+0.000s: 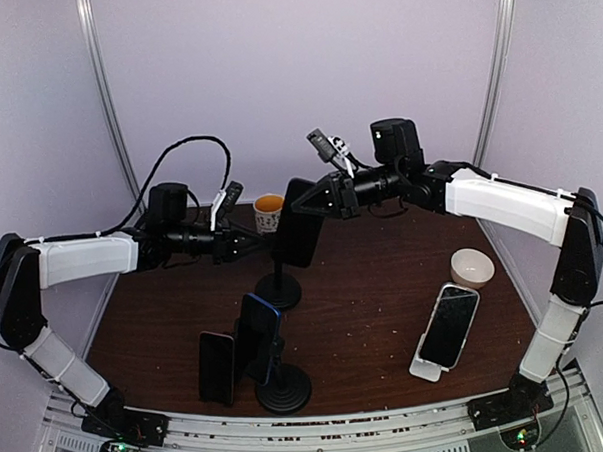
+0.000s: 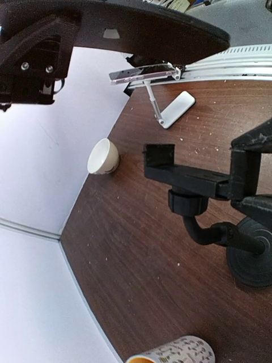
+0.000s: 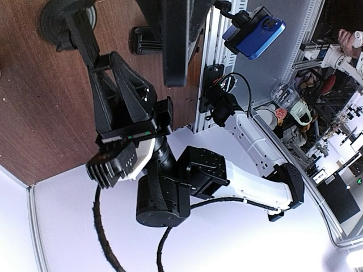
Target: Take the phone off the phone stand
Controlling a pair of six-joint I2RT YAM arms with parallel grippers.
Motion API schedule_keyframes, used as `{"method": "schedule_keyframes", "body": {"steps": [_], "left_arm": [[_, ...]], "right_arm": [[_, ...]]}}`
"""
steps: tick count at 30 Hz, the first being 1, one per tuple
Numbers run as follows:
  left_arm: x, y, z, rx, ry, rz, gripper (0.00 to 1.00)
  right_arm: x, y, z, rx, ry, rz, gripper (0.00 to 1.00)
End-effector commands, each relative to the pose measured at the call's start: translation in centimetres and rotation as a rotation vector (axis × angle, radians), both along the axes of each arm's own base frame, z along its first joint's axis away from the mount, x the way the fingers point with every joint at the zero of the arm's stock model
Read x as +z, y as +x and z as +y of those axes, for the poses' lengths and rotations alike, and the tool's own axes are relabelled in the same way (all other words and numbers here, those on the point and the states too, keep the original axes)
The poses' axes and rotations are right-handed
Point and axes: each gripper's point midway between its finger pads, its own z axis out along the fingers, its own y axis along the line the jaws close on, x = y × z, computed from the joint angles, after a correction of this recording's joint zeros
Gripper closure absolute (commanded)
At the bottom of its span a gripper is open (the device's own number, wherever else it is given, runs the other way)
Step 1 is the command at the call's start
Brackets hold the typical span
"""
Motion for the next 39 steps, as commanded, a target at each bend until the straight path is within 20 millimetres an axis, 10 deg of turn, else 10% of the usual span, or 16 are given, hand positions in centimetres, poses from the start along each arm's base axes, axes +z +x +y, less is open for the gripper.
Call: {"method": "schedule_keyframes", "body": {"steps": [1,30,39], "left_arm": [[4.3,1.4,2.4,0.091,-0.086,-0.153,1.00],[7.7,10.3,23.3,0.983,-0.103,-0.238,1.00],[7.0,12.7,27.1,1.113,-0.095,-0.250,1.00]], "right_arm": [[4.0,-0.9,-1.5,-0.002,0.090,-0.079,1.00],[3.0,-0.4,-3.2,-0.038,0.076,-0.066,1.00],[2.6,-0.6,-3.3,-0.035,0.077,-0.054,1.00]]}}
